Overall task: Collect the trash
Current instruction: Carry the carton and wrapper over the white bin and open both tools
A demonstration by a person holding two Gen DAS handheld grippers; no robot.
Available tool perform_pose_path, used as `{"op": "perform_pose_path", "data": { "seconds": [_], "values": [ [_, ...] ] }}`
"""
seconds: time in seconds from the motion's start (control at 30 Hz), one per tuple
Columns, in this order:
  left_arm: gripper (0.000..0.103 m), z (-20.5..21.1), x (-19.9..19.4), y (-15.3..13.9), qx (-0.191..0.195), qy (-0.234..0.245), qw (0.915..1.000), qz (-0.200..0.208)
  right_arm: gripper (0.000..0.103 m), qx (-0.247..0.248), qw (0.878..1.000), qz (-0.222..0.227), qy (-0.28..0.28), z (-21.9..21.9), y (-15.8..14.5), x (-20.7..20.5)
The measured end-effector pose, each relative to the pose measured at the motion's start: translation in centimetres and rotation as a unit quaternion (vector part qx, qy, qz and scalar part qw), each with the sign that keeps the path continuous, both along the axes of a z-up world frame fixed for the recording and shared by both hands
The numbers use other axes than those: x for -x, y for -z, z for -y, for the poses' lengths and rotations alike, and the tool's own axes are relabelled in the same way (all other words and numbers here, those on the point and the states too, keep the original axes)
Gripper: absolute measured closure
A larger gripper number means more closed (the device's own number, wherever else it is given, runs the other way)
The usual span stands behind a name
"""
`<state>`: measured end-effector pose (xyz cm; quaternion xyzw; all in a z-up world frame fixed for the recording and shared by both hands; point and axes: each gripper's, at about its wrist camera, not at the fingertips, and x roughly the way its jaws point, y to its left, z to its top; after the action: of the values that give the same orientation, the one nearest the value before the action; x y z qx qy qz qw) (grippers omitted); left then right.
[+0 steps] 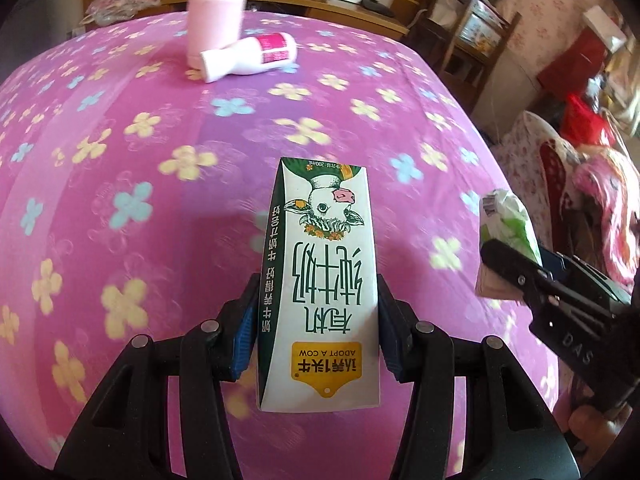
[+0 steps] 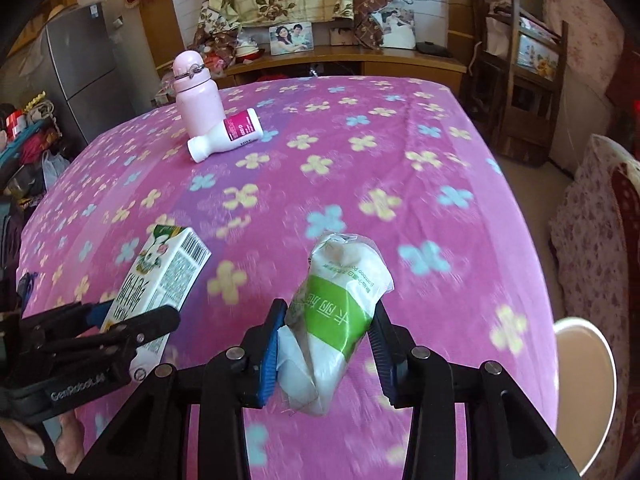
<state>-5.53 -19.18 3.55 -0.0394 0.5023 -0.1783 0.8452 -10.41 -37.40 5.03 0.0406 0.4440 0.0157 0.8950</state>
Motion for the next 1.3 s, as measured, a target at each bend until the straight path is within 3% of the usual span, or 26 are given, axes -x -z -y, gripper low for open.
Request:
{"op": "perform_pose_path", "data": {
  "seconds": [0.6, 0.93, 1.3],
  "values": [
    [0.053, 9.1, 6.7, -2.8, -0.013, 0.095, 0.9946, 0.041, 0.064, -0.029, 0.996, 0.024, 0.082, 7.8, -2.3, 10.2],
    [0.053, 15.9, 8.7, -4.6, -0.002, 0.151, 0.9870, 0.056, 0.064, -0.034, 0.989, 0.027, 0.141, 13.8, -2.9, 14.3],
    [0.053, 24.0, 10.7, -4.2, 0.003, 0.215, 0.9756, 0.045, 0.064, -0.048, 0.976, 0.014, 0.212, 21.6, -1.6, 17.9]
  ]
}}
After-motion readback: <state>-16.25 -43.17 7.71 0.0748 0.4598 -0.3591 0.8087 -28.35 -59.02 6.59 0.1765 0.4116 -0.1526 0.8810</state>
